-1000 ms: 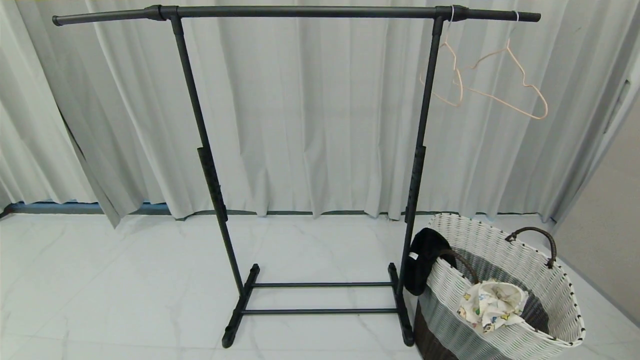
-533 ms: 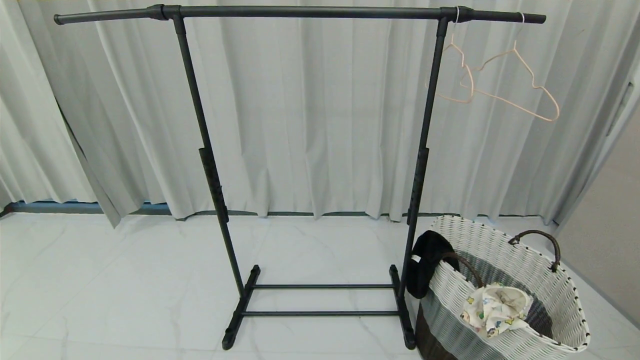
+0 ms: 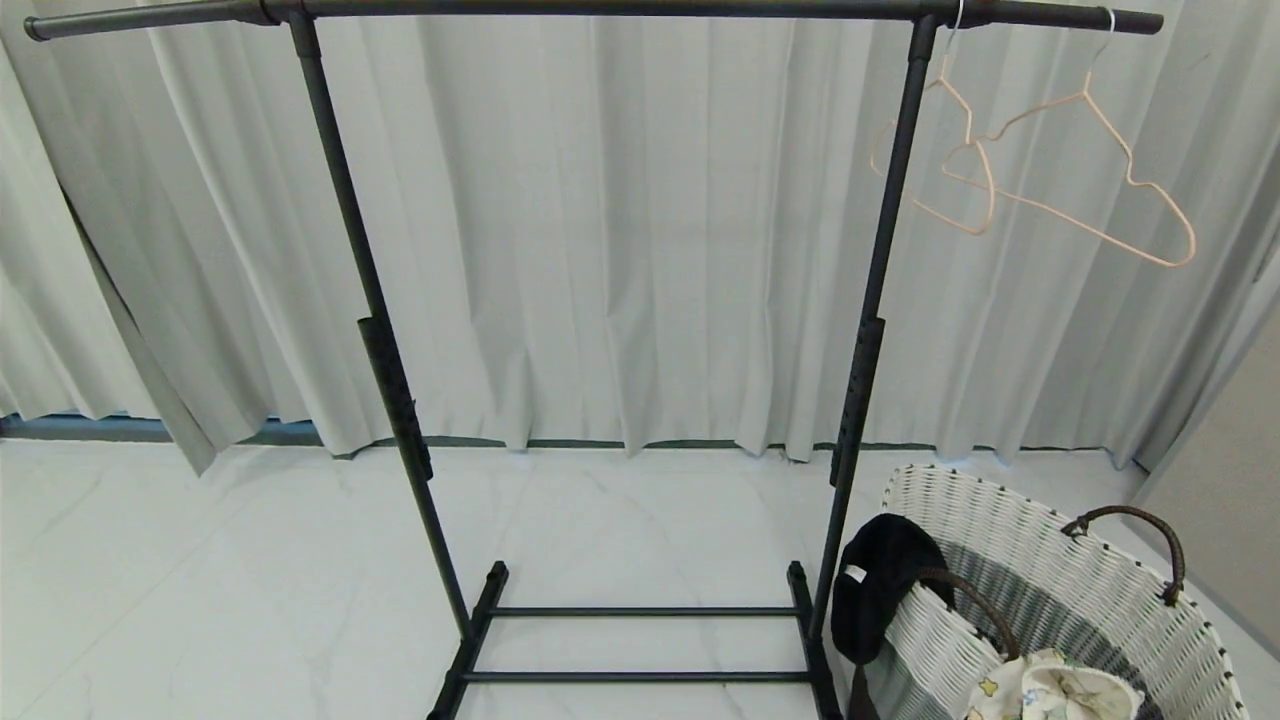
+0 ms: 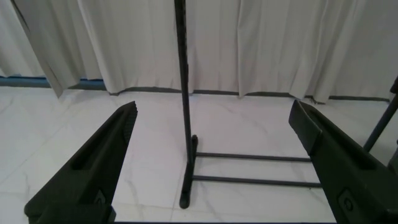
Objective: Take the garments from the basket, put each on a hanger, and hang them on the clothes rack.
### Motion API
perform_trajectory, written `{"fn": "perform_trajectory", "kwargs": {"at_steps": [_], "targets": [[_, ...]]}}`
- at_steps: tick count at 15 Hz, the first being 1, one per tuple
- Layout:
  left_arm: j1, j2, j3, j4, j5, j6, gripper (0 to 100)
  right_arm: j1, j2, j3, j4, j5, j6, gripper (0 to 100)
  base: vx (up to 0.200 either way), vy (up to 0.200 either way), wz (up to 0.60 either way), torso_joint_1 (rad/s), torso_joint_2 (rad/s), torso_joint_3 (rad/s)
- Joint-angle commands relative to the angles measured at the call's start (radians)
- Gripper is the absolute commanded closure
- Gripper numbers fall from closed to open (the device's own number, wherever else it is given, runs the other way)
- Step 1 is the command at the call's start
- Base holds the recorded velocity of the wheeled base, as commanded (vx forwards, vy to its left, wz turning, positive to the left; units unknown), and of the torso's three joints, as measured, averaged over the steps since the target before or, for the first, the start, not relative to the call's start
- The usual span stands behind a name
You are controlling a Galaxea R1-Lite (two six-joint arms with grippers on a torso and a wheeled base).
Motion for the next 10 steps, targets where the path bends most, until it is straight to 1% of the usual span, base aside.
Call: {"fn": "perform_trajectory", "kwargs": {"at_steps": [1,4,6,7,8,9,10], "targets": [[0.001,0.0,0.0,0.0,0.001,-0.004,0,0.0,0.0,0.0,0.0,0.0,0.0,0,0.0,0.0,0.0,0.0,0.0,0.0],[0.001,0.0,0.0,0.0,0.002,-0.018,0,0.0,0.0,0.0,0.0,0.0,0.004,0,0.0,0.0,0.0,0.0,0.0,0.0],[0.001,0.0,0.0,0.0,0.004,-0.018,0,0.0,0.0,0.0,-0.029,0.005,-0.008,0,0.0,0.0,0.0,0.0,0.0,0.0],[0.001,0.0,0.0,0.0,0.004,-0.018,0,0.0,0.0,-0.051,-0.046,0.095,-0.002,0,0.0,0.0,0.0,0.0,0.0,0.0],[0.001,0.0,0.0,0.0,0.004,-0.018,0,0.0,0.003,-0.117,0.003,0.178,-0.014,0,0.0,0.0,0.0,0.0,0.0,0.0],[0.001,0.0,0.0,0.0,0.004,-0.018,0,0.002,0.006,-0.195,0.132,0.204,-0.096,0,0.0,0.0,0.0,0.0,0.0,0.0],[0.001,0.0,0.0,0.0,0.004,-0.018,0,0.003,0.014,-0.244,0.256,0.232,-0.185,0,0.0,0.0,0.0,0.0,0.0,0.0]]}}
